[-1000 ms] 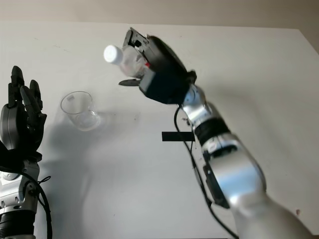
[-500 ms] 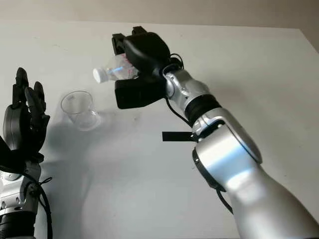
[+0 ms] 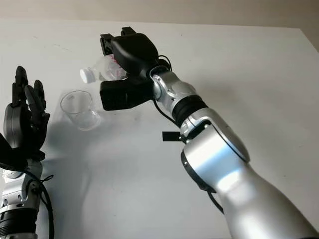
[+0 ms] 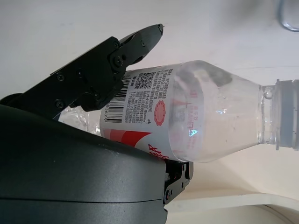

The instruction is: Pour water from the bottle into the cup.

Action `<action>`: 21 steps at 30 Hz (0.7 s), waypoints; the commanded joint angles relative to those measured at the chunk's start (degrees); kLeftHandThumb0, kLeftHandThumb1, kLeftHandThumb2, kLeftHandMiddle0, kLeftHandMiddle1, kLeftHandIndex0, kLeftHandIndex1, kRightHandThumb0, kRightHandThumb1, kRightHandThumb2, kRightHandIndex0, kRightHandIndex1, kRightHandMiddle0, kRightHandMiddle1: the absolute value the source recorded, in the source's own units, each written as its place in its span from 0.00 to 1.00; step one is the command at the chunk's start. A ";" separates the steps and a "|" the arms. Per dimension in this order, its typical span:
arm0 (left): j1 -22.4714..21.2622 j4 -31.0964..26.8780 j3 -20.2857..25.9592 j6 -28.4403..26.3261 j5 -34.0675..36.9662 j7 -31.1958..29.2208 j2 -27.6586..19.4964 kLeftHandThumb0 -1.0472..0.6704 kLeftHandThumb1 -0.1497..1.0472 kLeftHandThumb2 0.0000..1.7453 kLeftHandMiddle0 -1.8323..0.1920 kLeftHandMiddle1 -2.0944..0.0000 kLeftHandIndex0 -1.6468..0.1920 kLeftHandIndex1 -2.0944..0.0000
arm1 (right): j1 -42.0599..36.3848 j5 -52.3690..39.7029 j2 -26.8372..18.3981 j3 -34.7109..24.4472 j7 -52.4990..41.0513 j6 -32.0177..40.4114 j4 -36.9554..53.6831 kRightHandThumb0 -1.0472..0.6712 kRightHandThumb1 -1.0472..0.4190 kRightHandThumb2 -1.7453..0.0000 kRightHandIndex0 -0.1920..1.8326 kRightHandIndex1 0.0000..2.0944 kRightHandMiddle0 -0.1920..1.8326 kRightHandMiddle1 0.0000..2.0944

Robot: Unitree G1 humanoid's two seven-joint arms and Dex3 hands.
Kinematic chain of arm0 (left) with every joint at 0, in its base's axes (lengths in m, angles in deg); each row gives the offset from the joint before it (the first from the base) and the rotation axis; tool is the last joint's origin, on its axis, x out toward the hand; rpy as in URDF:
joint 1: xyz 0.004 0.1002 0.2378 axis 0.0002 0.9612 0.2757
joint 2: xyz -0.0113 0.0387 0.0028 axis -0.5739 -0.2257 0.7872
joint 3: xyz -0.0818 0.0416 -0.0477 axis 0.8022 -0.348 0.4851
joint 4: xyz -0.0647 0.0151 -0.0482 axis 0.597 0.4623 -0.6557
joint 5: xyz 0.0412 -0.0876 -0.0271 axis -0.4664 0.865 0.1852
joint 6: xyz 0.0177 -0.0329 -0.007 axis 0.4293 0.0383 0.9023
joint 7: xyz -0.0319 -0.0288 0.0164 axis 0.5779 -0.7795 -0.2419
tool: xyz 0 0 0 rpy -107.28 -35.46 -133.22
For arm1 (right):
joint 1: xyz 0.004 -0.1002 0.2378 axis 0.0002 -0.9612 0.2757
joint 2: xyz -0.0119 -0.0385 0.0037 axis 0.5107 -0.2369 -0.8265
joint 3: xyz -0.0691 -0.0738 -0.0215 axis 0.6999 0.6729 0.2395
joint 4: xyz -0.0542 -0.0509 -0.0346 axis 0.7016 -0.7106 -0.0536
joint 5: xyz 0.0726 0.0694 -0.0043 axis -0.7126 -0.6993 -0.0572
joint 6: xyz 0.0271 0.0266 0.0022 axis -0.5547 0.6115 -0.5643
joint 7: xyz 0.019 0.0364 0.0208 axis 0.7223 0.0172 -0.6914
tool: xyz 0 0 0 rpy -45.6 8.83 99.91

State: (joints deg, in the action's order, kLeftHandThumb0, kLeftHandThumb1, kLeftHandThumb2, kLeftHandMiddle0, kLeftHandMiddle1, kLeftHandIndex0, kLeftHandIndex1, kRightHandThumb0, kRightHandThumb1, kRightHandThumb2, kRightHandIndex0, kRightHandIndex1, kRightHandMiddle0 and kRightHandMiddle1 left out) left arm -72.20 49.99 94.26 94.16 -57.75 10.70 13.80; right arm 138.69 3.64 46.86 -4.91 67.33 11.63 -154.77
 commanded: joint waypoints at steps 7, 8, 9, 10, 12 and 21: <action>-0.39 0.33 -0.31 1.17 -0.24 0.44 0.47 0.20 1.00 0.40 0.92 0.97 0.94 0.96 | 2.94 -0.78 0.51 -0.71 1.38 -1.85 0.27 0.51 0.01 0.96 0.42 1.00 0.21 1.00; -0.36 0.33 -0.31 1.21 -0.20 0.46 0.49 0.20 1.00 0.40 0.92 0.97 0.94 0.96 | 2.96 -0.65 0.48 -0.60 1.61 -2.16 0.28 0.51 0.01 0.96 0.42 1.00 0.21 1.00; -0.35 0.37 -0.32 1.29 -0.15 0.44 0.49 0.20 1.00 0.40 0.92 0.97 0.94 0.96 | 3.01 -0.48 0.46 -0.46 1.79 -2.42 0.27 0.51 0.01 0.96 0.42 1.00 0.21 1.00; -0.33 0.48 -0.30 1.43 -0.08 0.40 0.48 0.20 1.00 0.40 0.92 0.97 0.94 0.96 | 3.08 -0.28 0.46 -0.29 1.93 -2.56 0.26 0.51 0.01 0.96 0.42 1.00 0.21 1.00; -0.30 0.61 -0.26 1.60 0.09 0.33 0.52 0.20 1.00 0.40 0.92 0.97 0.95 0.97 | 3.26 0.92 0.34 0.80 3.07 -2.83 0.21 0.51 0.01 0.96 0.41 1.00 0.20 1.00; -0.03 0.56 -0.26 1.73 0.01 0.53 0.76 0.21 1.00 0.42 0.92 0.98 0.95 0.97 | 5.02 12.60 -0.80 11.14 12.99 -2.23 -0.16 0.43 0.07 0.97 0.47 1.00 0.33 0.70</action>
State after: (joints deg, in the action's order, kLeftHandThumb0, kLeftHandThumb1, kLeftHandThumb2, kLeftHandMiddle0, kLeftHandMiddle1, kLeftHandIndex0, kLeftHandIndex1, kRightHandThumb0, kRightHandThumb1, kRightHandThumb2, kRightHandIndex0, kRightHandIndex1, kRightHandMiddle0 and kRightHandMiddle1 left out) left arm -72.34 50.35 93.89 95.31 -57.72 11.16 14.33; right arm 141.58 15.71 46.45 5.59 79.30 9.56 -154.86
